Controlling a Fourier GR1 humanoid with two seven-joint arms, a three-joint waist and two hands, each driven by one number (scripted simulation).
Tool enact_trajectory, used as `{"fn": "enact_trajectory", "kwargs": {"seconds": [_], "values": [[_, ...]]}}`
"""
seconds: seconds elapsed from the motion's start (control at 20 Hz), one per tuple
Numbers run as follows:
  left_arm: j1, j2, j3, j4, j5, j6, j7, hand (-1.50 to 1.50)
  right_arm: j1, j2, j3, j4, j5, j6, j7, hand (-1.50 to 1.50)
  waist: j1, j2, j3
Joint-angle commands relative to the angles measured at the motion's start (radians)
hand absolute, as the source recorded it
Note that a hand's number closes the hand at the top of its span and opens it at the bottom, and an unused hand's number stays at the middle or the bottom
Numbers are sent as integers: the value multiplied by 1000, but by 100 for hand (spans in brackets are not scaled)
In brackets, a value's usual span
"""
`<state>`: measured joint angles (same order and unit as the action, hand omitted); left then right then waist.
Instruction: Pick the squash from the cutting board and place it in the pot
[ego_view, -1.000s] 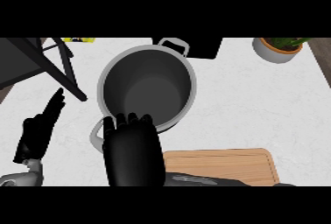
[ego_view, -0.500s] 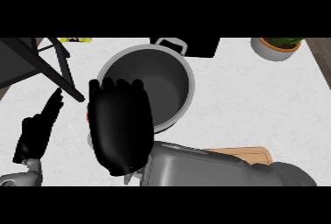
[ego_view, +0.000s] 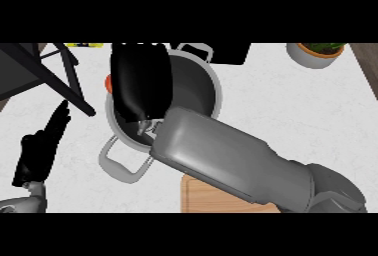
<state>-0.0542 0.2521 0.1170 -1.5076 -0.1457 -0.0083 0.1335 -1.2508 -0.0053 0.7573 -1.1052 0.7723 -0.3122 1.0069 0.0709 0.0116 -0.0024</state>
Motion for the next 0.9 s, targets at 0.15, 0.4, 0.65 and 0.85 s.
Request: {"fn": "enact_trajectory", "kwargs": {"seconds": [0.15, 0.4, 0.65, 0.85], "values": [[-13, -13, -9, 20, -17, 11, -9, 0, -83, 5, -36, 313, -152, -127, -148, 150, 2, 8, 0], [0, -16, -15, -29, -6, -2, 7, 0, -37, 5, 23, 514, -131, -176, -287, 150, 19, 18, 0], [-49, -6, -15, 15, -14, -10, -4, 0, -45, 5, -54, 519, -310, -268, -321, -150, 47, 26, 0], [-52, -15, -31, -6, -24, -6, 5, 0, -44, 5, -85, 531, -412, -279, -409, -150, 65, 29, 1]]}}
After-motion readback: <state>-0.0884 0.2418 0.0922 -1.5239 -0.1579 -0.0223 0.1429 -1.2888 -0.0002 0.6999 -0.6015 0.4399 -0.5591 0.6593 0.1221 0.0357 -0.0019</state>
